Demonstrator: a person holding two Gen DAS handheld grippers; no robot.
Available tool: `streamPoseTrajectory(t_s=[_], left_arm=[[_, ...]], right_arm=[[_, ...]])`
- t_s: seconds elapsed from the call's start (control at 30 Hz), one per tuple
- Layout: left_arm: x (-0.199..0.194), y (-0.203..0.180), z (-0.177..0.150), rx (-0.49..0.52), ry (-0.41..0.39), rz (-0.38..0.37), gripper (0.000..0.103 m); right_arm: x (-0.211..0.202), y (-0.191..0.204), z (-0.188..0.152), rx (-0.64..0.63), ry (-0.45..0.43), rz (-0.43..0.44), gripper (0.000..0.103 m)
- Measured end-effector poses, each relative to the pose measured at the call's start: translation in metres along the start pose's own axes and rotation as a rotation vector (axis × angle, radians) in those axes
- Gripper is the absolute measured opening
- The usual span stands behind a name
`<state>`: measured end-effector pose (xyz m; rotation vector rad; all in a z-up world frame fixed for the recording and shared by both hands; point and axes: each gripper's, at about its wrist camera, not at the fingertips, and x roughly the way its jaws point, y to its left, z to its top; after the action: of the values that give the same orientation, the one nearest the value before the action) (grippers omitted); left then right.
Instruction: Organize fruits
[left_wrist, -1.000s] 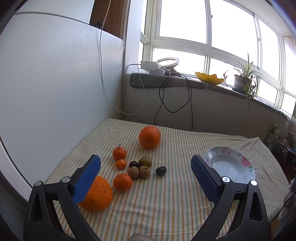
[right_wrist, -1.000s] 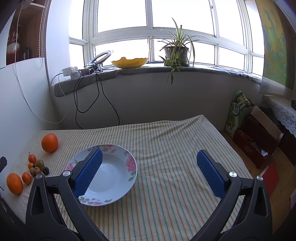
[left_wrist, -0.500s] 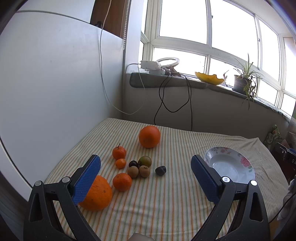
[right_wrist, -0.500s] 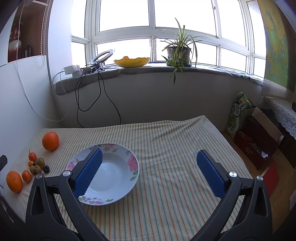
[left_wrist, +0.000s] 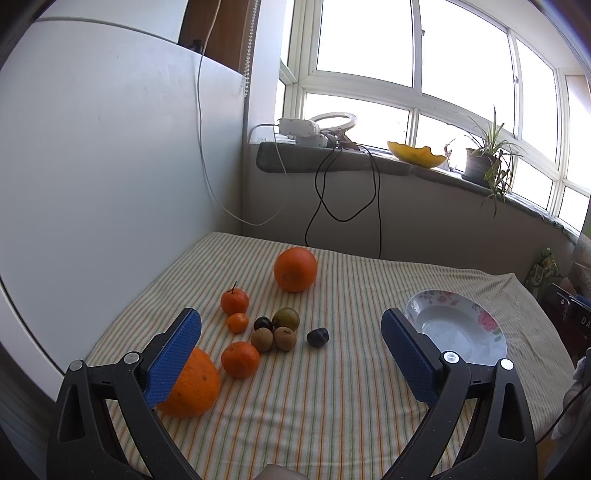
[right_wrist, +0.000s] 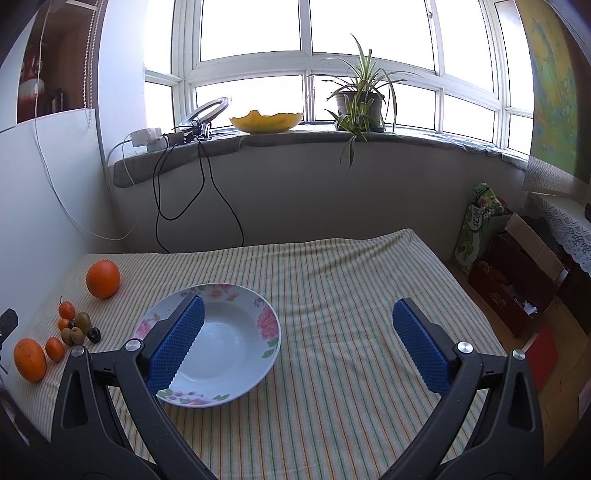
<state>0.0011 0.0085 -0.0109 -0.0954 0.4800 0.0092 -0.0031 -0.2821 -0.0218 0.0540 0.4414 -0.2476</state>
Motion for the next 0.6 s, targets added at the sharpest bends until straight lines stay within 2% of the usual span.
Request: streamPoseTrajectory(t_s=[0.6], left_arm=[[0.003, 0.0032, -0.001, -0.006, 0.008, 0.002, 0.098]], right_arm=[[0.0031, 0.0044, -0.0046, -0.01, 0.014, 0.007, 0.103]])
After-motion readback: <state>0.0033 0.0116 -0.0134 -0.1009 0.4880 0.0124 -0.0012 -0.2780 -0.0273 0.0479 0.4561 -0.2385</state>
